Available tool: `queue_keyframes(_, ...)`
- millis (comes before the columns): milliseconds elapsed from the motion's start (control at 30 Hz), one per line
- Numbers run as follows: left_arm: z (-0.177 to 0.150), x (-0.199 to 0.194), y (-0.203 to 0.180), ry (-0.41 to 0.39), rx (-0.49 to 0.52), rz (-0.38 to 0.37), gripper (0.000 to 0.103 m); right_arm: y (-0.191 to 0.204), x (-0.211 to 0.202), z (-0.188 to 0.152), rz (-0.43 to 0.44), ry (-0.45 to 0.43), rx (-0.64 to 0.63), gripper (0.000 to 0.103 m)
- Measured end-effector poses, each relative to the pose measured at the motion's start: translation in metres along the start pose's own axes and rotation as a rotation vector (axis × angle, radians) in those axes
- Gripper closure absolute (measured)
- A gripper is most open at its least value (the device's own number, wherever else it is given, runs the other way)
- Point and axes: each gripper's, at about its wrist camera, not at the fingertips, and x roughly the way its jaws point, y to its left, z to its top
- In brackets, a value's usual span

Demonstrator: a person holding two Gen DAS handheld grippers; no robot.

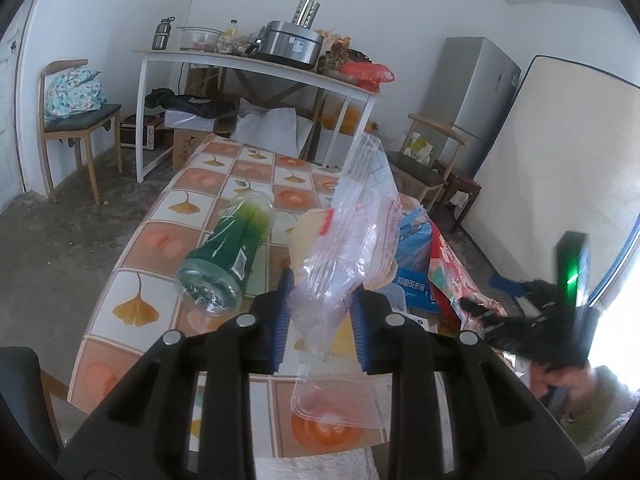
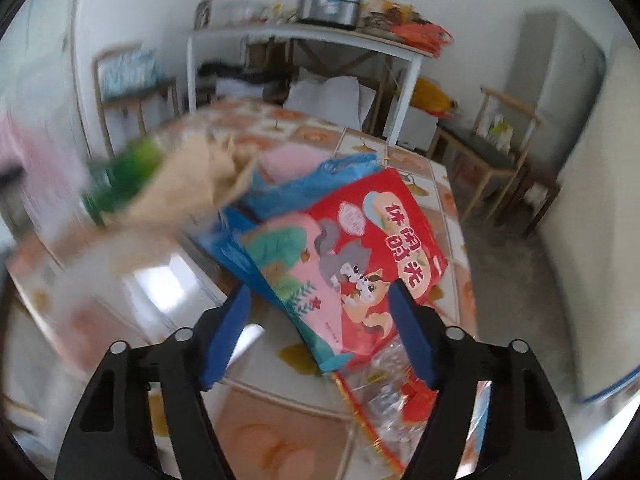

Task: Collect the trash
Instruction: 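Lift the clear bag with the left gripper while the right gripper grasps the red snack bag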

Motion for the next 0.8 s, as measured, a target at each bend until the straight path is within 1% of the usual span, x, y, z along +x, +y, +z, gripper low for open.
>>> queue_keyframes(133, -0.001, -0.002, 0.0, -0.002, -0.008, -0.008, 0.078, 0.018, 0.019, -0.006, -0.079, 0.028, -0.114, 0.042)
queue_keyframes(167, -0.001, -0.001, 0.001, -0.002, -0.009, -0.01, 0.078, 0.021, 0.022, -0.006, -0.092, 0.028, -0.135, 0.045)
queue_keyframes(233, -0.001, -0.001, 0.002, -0.001, -0.009, -0.012, 0.078, 0.025, 0.025, -0.007, -0.116, 0.028, -0.168, 0.046)
queue_keyframes(333, -0.001, 0.0, 0.003, 0.005, -0.013, -0.017, 0.078, 0.032, 0.032, -0.006, -0.157, 0.038, -0.213, 0.052)
queue_keyframes(433, -0.002, 0.001, 0.004, 0.007, -0.016, -0.02, 0.078, 0.035, 0.037, -0.004, -0.18, 0.046, -0.234, 0.058)
queue_keyframes(500, -0.003, 0.002, 0.004, 0.009, -0.016, -0.02, 0.078, 0.036, 0.04, -0.003, -0.192, 0.054, -0.24, 0.068)
queue_keyframes(567, -0.002, 0.002, 0.004, 0.01, -0.013, -0.018, 0.078, 0.036, 0.04, -0.001, -0.191, 0.055, -0.232, 0.072)
queue_keyframes(700, -0.002, 0.002, 0.003, 0.007, -0.013, -0.018, 0.078, 0.033, 0.032, 0.001, -0.199, 0.031, -0.219, 0.081)
queue_keyframes(800, -0.003, 0.002, 0.002, 0.003, -0.006, -0.017, 0.078, 0.03, 0.019, 0.005, -0.2, -0.011, -0.197, 0.086)
